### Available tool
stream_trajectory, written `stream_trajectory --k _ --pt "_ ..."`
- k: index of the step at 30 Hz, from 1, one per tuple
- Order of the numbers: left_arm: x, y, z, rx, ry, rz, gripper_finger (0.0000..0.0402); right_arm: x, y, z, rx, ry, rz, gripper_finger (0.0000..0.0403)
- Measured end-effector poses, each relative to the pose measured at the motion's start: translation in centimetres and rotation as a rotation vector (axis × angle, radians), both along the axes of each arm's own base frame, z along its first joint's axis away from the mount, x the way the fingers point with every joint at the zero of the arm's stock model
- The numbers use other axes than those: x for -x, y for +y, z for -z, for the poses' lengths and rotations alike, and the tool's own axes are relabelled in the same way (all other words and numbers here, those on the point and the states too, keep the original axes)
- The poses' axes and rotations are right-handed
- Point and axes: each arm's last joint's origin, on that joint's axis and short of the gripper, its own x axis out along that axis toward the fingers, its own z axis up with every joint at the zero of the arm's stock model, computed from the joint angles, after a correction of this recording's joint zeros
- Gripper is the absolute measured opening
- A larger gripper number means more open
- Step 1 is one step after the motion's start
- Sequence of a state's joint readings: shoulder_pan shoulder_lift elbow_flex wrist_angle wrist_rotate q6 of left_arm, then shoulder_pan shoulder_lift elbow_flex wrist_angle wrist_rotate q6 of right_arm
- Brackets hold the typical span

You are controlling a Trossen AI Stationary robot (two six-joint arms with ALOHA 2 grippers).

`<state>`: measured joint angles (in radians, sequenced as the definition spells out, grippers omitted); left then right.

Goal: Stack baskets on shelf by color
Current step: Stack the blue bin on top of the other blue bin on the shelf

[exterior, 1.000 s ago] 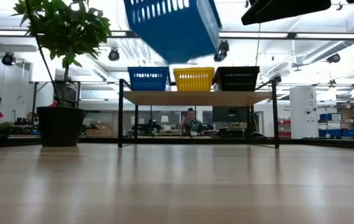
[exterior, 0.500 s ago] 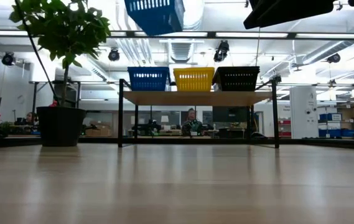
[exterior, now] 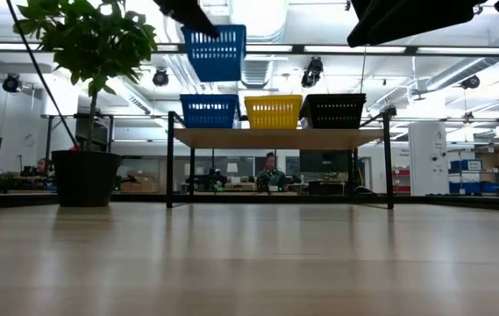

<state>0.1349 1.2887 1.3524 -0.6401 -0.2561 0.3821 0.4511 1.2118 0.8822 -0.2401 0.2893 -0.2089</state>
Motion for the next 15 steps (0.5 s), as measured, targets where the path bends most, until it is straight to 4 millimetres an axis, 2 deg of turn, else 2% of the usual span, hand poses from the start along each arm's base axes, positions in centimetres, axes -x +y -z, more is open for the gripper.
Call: stream_trajectory --k 10,15 --pt "0.6 3.3 1.0 0.010 0.043 -0.006 0.0000 0.0 0.0 0.0 0.000 -0.001 0.000 0.0123" --pt "0.8 4.4 1.3 0.053 0.039 0.047 0.0000 0.0 0.0 0.0 -0.001 -0.002 0.000 0.0123"
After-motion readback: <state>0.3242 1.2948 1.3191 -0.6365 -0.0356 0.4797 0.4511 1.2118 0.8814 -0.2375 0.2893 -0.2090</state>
